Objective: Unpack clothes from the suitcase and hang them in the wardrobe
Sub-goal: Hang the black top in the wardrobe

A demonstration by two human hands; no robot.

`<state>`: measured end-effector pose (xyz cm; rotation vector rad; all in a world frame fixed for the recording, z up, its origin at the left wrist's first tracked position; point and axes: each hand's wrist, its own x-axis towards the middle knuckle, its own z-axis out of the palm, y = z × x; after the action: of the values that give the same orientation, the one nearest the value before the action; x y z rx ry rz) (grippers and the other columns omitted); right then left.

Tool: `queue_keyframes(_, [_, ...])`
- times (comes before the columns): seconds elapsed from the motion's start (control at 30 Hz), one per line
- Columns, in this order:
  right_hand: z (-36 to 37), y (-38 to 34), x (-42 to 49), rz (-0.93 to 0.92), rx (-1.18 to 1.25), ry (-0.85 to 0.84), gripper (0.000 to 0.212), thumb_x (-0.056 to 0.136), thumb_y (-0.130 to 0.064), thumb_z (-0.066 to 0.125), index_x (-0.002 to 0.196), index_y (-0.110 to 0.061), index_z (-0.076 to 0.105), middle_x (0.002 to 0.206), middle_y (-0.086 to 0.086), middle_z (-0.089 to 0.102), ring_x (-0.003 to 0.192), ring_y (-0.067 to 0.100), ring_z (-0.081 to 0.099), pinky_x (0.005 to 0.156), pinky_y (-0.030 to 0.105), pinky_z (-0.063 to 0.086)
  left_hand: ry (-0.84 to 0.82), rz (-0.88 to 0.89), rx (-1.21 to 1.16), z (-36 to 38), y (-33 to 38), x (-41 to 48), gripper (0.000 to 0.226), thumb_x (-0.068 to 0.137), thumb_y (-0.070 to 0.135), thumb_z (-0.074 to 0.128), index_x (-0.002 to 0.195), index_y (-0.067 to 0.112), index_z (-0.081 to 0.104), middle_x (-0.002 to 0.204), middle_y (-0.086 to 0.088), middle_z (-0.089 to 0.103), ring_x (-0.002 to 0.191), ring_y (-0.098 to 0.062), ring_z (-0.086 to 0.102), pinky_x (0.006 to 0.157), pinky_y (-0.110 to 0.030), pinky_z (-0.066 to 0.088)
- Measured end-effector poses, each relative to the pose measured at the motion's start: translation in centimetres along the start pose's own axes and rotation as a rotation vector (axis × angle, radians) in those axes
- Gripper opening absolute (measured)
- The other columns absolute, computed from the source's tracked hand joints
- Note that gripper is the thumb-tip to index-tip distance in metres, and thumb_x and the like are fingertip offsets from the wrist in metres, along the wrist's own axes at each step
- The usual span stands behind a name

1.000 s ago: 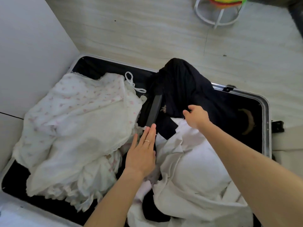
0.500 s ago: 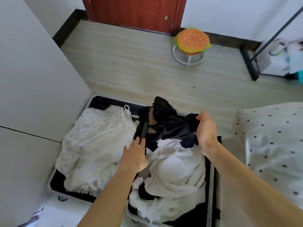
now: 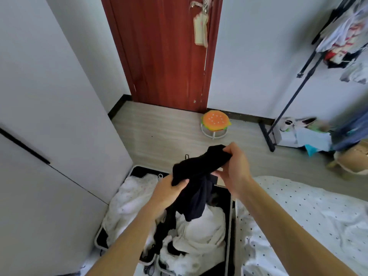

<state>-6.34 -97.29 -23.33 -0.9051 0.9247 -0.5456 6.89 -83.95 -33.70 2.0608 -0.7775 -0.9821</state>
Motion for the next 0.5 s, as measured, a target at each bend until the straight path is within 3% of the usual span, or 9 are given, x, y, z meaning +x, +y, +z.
queue_keyframes(0.07, [0.1, -3.5, -3.3, -0.048, -0.012, -0.038, 0.016, 0.088, -0.017, 0.041, 0.076, -0.012, 0.051, 0.070, 0.002, 0.060, 0.071, 0.019, 0.059, 0.074, 0.041, 0.052, -0.011, -0.013, -0.061, -2.1, 3.3, -3.9, 0.030, 0.089, 0.051, 0.064, 0.115, 0.035, 0.063, 0.106, 0.013, 0.070, 0.105, -0.009, 0.064, 0.097, -0.036, 0.050])
queue_keyframes(0.13, [0.5, -6.4, -5.7, -0.081, -0.020, -0.071, 0.014, 0.091, -0.018, 0.042, 0.083, -0.011, 0.052, 0.078, 0.005, 0.059, 0.076, 0.021, 0.059, 0.074, 0.043, 0.054, -0.012, 0.005, -0.050, -4.2, 6.0, -6.8, 0.046, 0.083, 0.060, 0.063, 0.124, 0.038, 0.062, 0.114, 0.015, 0.070, 0.110, -0.010, 0.063, 0.102, -0.040, 0.048])
queue_keyframes(0.27, [0.1, -9.7, -9.3, -0.131, -0.052, -0.134, 0.013, 0.096, -0.020, 0.047, 0.095, -0.011, 0.056, 0.091, 0.007, 0.058, 0.086, 0.023, 0.061, 0.070, 0.040, 0.058, 0.106, 0.057, -0.149, -6.3, 10.6, -12.7, 0.033, 0.098, 0.043, 0.056, 0.129, 0.033, 0.062, 0.114, 0.017, 0.069, 0.106, -0.006, 0.064, 0.095, -0.027, 0.048])
queue_keyframes(0.37, [-0.6, -10.2, -10.1, -0.183, -0.151, -0.194, 0.015, 0.096, -0.027, 0.057, 0.101, -0.014, 0.061, 0.102, 0.004, 0.065, 0.101, 0.025, 0.065, 0.078, 0.036, 0.058, 0.270, 0.100, -0.206, -7.3, 13.0, -15.3, 0.031, 0.101, 0.042, 0.051, 0.130, 0.034, 0.059, 0.116, 0.016, 0.065, 0.105, -0.001, 0.060, 0.084, -0.018, 0.045])
queue_keyframes(0.43, [-1.0, -9.5, -11.2, -0.221, -0.270, -0.257, 0.012, 0.094, -0.031, 0.063, 0.095, -0.019, 0.061, 0.107, -0.003, 0.068, 0.107, 0.019, 0.065, 0.082, 0.032, 0.054, 0.342, 0.121, -0.283, -7.8, 14.4, -16.9, 0.027, 0.102, 0.039, 0.050, 0.127, 0.036, 0.059, 0.113, 0.018, 0.065, 0.102, 0.000, 0.061, 0.080, -0.015, 0.046])
queue_keyframes(0.5, [-1.4, -7.8, -12.7, -0.227, -0.387, -0.321, 0.023, 0.090, -0.033, 0.070, 0.108, -0.023, 0.061, 0.113, -0.009, 0.067, 0.103, 0.006, 0.065, 0.075, 0.021, 0.051, 0.371, 0.131, -0.344, -8.0, 15.8, -18.5, 0.025, 0.102, 0.039, 0.052, 0.125, 0.036, 0.061, 0.113, 0.015, 0.066, 0.103, -0.003, 0.063, 0.083, -0.017, 0.049])
